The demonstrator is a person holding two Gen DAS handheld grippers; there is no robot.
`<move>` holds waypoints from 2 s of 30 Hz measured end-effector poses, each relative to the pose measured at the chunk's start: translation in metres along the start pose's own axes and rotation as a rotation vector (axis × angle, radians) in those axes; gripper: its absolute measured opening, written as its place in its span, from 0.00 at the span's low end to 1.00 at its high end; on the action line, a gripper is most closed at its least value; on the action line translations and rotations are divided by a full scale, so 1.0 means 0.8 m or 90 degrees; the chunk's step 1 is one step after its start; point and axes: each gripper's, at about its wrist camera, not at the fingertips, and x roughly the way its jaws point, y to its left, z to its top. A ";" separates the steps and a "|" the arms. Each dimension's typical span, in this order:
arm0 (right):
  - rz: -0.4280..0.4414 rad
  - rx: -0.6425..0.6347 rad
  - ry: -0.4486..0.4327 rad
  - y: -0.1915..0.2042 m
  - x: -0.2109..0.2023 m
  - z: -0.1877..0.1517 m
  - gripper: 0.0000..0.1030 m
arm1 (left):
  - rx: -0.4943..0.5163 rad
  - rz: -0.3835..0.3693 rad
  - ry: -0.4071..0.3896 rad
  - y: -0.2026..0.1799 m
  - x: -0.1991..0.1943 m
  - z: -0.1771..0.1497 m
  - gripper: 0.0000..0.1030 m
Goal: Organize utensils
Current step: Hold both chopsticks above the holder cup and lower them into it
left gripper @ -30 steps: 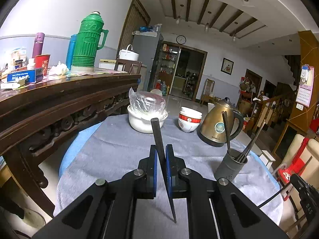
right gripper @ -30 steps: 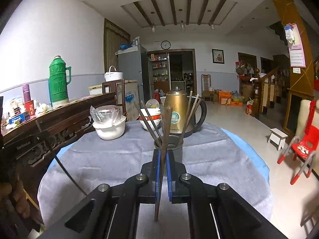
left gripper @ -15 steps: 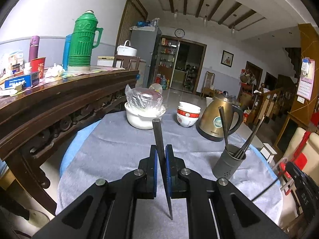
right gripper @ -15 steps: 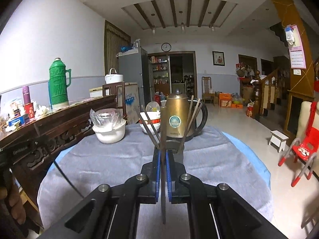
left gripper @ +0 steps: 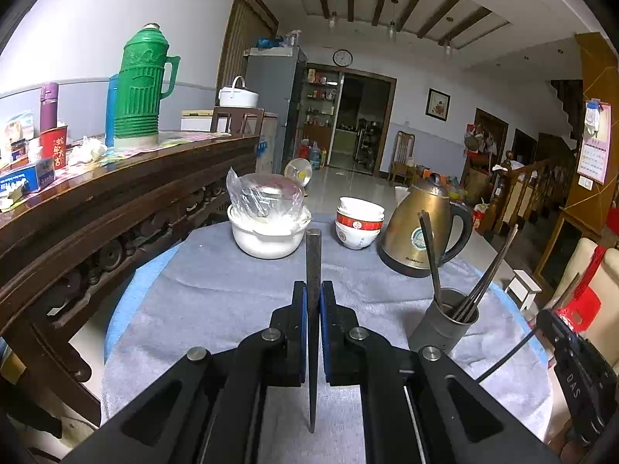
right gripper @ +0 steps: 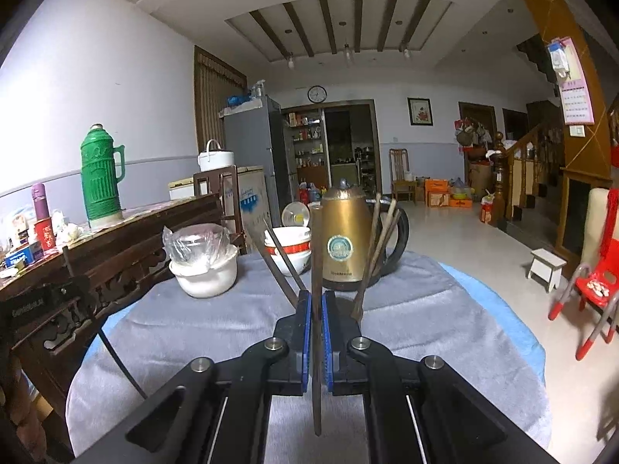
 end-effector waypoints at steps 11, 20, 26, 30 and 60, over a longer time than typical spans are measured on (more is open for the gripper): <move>-0.004 0.016 0.004 -0.020 -0.025 -0.013 0.06 | -0.011 0.003 -0.008 0.017 -0.015 -0.007 0.07; 0.002 0.023 -0.007 -0.021 -0.026 -0.004 0.06 | -0.036 -0.010 0.001 0.021 -0.014 0.004 0.06; 0.018 0.027 -0.030 -0.015 -0.040 0.014 0.06 | -0.057 -0.027 -0.003 0.022 -0.014 0.020 0.06; 0.027 0.029 -0.031 -0.011 -0.046 0.017 0.06 | -0.056 -0.030 0.000 0.012 -0.010 0.026 0.06; 0.044 0.024 0.013 -0.005 -0.038 0.014 0.06 | 0.014 -0.029 0.069 -0.045 0.026 0.035 0.06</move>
